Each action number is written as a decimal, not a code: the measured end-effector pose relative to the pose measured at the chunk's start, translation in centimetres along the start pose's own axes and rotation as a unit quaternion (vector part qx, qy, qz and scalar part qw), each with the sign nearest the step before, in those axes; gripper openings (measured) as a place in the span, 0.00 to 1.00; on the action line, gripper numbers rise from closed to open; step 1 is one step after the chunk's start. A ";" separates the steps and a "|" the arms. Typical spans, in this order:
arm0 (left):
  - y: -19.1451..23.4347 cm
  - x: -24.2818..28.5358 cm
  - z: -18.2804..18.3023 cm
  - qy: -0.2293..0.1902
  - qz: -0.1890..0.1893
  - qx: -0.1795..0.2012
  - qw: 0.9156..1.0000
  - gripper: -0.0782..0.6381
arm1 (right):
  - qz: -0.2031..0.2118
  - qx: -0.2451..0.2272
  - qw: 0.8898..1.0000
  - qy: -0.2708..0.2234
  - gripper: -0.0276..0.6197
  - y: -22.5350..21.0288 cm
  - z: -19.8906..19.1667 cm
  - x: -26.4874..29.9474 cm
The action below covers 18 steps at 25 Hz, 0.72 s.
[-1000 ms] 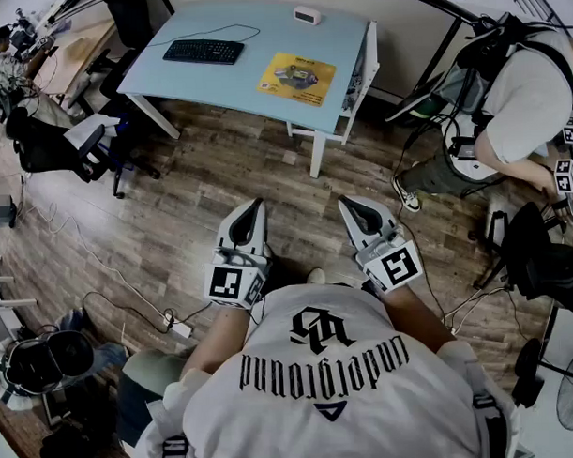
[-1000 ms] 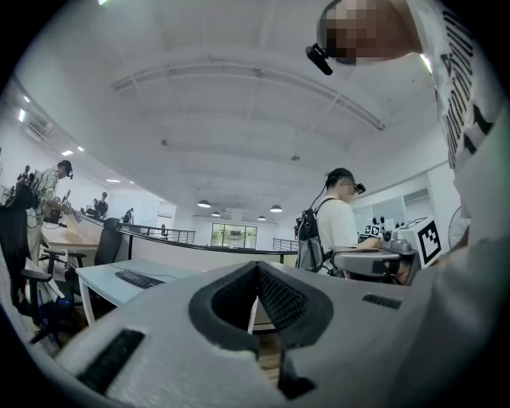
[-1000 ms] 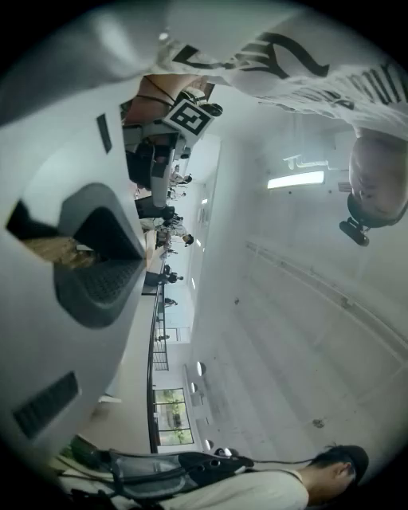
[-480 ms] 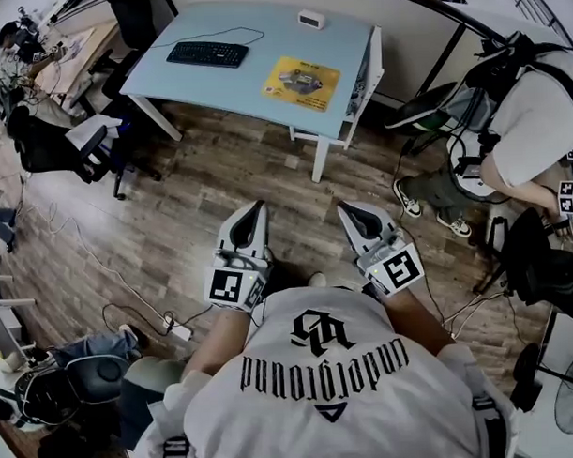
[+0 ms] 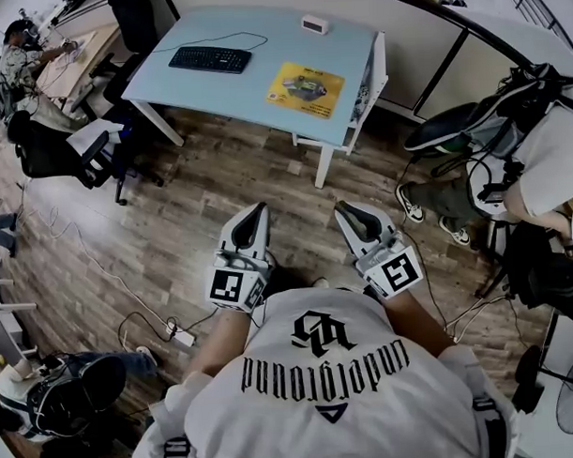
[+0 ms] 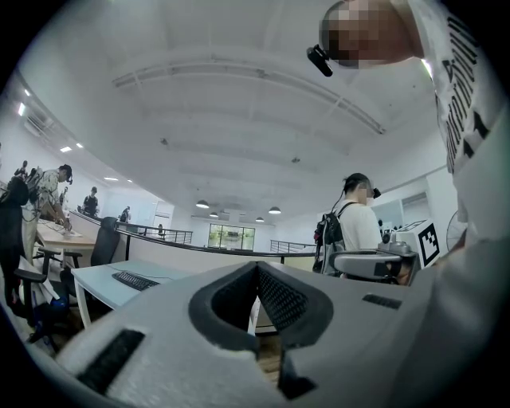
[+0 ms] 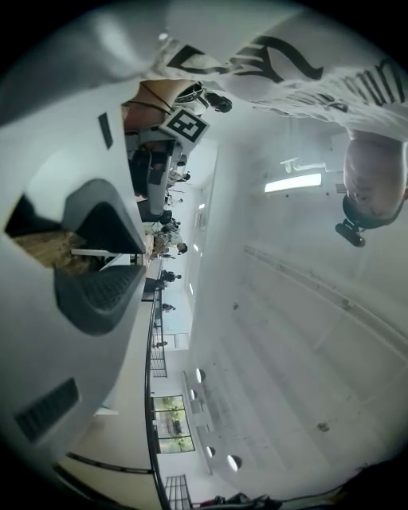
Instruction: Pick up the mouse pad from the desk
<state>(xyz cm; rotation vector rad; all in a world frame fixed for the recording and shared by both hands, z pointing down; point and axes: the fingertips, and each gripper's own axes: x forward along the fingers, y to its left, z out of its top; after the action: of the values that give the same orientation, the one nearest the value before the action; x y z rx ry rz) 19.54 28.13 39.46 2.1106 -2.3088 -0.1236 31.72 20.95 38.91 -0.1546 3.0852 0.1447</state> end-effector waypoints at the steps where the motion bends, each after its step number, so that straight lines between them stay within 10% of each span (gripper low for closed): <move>1: 0.2 0.1 -0.1 0.000 -0.003 -0.001 1.000 0.12 | -0.002 0.000 1.000 0.001 0.13 -0.1 -0.1 0.3; 18: 12.4 2.8 1.2 -0.002 -0.052 -0.007 0.999 0.12 | -0.048 0.001 0.999 0.025 0.38 -0.2 -0.3 13.4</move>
<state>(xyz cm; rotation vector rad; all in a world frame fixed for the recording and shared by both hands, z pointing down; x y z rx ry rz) 6.87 26.53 38.94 2.2246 -2.1926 -0.1446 18.43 19.46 38.51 -0.3091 3.1205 0.1370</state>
